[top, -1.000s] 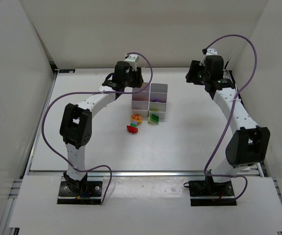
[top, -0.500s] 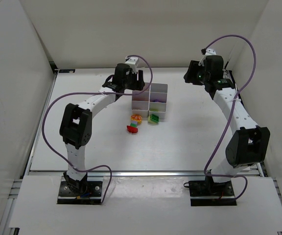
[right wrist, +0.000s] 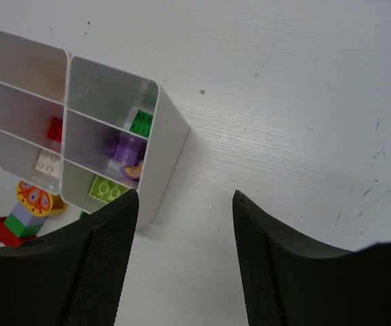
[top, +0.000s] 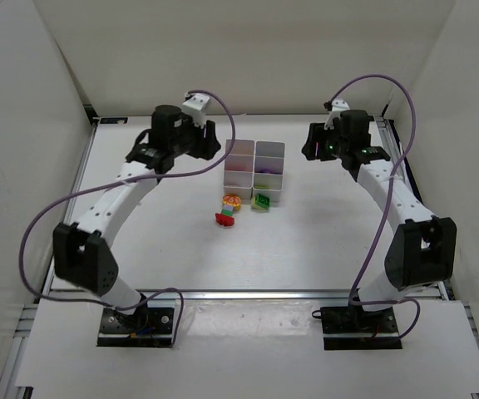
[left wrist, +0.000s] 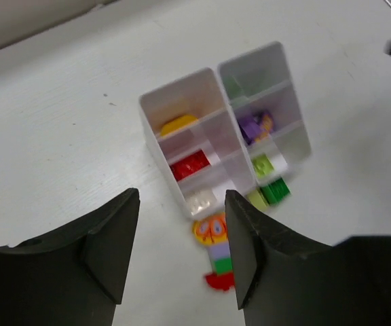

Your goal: Sort the legos into containers by color

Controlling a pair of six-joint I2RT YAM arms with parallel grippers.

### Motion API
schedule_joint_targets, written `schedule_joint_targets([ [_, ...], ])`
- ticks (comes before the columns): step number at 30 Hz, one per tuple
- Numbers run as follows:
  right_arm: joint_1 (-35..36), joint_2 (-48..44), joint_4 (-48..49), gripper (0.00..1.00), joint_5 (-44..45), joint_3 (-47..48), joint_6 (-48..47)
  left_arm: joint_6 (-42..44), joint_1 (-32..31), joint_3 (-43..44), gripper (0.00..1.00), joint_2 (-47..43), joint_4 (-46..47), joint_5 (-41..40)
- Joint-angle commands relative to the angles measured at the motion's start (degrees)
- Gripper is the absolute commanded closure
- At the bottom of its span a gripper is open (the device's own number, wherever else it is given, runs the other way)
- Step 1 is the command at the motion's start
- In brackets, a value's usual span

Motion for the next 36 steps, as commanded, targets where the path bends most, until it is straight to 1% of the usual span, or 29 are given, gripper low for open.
schedule_joint_targets([
  [1,-0.2,-3.8,2.1,0.37,-3.9,-1.1,-4.1,12.5,2.5,-1.3,0.37,-7.0,-16.5,19.6],
  [2,-0.3,-4.3,2.0,0.36,-5.8,-1.4,-4.4,17.5,4.7,-2.2,0.38,-8.0,-20.9,28.6],
  [3,-0.4,-4.5,2.0,0.36,-6.7,-1.6,-4.8,19.1,5.7,-3.2,0.39,-8.8,-20.9,31.8],
  [4,-0.6,-4.6,2.0,0.35,-7.8,-1.8,-5.0,21.2,6.7,-3.9,0.39,-9.1,-25.8,34.9],
  [5,-0.7,-5.1,2.1,0.35,-9.6,-2.0,-5.0,26.1,7.5,-4.1,0.42,-8.8,-28.6,39.0],
  [6,-0.8,-5.2,2.1,0.35,-10.1,-2.4,-5.1,28.6,7.8,-4.2,0.44,-8.4,-31.3,41.3],
  [7,-1.1,-5.2,2.1,0.35,-10.6,-2.5,-5.1,32.0,8.1,-4.2,0.45,-7.9,-36.8,43.4],
  [8,-1.1,-5.3,2.0,0.35,-11.0,-2.5,-5.0,36.9,7.9,-4.7,0.47,-6.7,-39.0,44.8],
  [9,-1.3,-5.3,1.8,0.35,-11.1,-2.5,-5.0,39.0,7.8,-5.3,0.5,-6.5,-40.2,45.3],
  [10,-1.1,-5.3,1.7,0.34,-11.1,-2.5,-5.0,40.9,7.6,-6.1,0.51,-6.4,-41.6,45.4],
  [11,-1.3,-5.2,1.6,0.34,-11.3,-2.4,-5.1,44.8,6.9,-7.5,0.53,-6.3,-42.1,44.8],
  [13,-1.6,-5.2,1.3,0.34,-11.5,-2.1,-5.0,50.3,5.5,-8.8,0.54,-6.0,-42.7,43.8],
  [16,-2.1,-5.2,1.1,0.34,-11.7,-1.9,-5.1,56.2,3.6,-9.8,0.58,-2.8,-43.1,41.7],
  [18,-2.2,-5.1,1.1,0.34,-11.8,-1.8,-5.0,58.0,3.1,-9.5,0.6,-1.1,-43.1,40.7],
  [21,-2.8,-5.3,0.9,0.34,-12.3,-1.8,-4.9,62.6,2.0,-8.3,0.61,2.4,-43.1,37.8],
  [22,-2.9,-5.3,1.0,0.33,-12.3,-1.8,-5.0,63.3,2.0,-8.1,0.6,2.9,-42.9,37.2],
  [23,-3.1,-5.5,0.9,0.33,-12.3,-1.9,-4.9,63.8,1.9,-8.0,0.57,3.9,-41.3,36.1],
  [24,-3.2,-5.8,0.9,0.33,-12.4,-2.0,-4.9,64.7,1.5,-8.2,0.56,4.2,-40.4,34.0],
  [27,-3.7,-6.3,0.7,0.33,-12.4,-2.6,-4.9,67.8,1.3,-9.0,0.55,5.4,-37.8,29.7],
  [29,-3.9,-6.4,0.9,0.33,-12.4,-2.9,-4.7,69.2,1.4,-8.4,0.56,6.7,-36.5,28.3],
  [32,-4.1,-6.5,0.9,0.33,-12.5,-3.4,-4.6,70.0,1.6,-6.4,0.55,8.8,-35.9,28.0],
  [36,-4.1,-6.5,1.2,0.33,-12.7,-3.7,-4.5,70.7,1.4,-4.8,0.52,11.0,-35.1,27.8],
])
